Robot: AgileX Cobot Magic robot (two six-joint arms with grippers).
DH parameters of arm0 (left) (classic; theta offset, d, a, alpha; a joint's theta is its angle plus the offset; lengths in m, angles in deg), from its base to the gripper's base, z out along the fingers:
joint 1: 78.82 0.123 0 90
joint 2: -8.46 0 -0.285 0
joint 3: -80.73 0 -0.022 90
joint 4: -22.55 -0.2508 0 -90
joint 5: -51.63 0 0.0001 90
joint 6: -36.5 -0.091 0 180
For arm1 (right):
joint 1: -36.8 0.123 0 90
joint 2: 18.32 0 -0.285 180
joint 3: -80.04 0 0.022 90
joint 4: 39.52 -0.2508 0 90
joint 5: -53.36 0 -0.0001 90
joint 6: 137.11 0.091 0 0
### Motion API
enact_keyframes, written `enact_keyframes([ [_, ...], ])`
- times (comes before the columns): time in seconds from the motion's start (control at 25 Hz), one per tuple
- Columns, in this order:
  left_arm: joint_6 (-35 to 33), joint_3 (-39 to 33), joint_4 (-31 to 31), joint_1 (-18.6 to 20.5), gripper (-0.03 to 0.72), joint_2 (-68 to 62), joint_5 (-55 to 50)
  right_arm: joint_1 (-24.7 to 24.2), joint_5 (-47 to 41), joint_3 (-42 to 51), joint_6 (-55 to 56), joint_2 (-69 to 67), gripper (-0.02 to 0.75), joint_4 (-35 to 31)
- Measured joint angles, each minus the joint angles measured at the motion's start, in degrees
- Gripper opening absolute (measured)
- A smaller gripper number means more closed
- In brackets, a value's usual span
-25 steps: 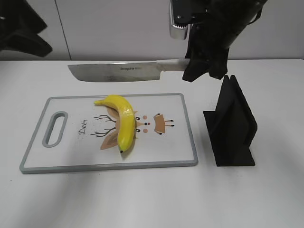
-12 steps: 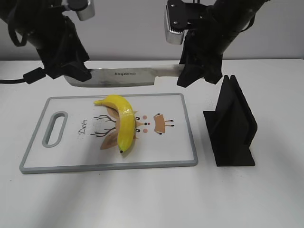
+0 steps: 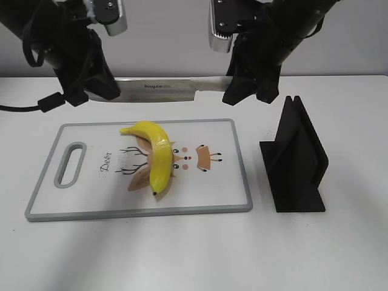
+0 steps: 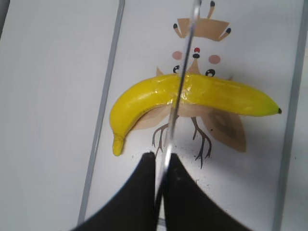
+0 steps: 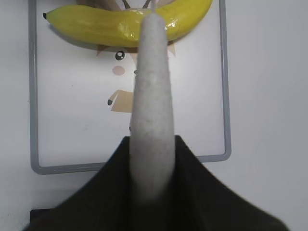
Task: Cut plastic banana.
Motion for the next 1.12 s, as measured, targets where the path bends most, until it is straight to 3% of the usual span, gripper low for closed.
enact_keyframes([
  [0.64, -0.85, 1.1, 1.63, 0.02, -0.011, -19.28, 4.46, -0.38, 4.45, -0.67, -0.31, -15.38, 0.165, 1.86],
  [1.12, -0.79, 1.1, 1.96, -0.08, -0.011, -18.36, 4.92, -0.19, 3.29, -1.25, 2.11, -14.75, 0.167, 4.3],
])
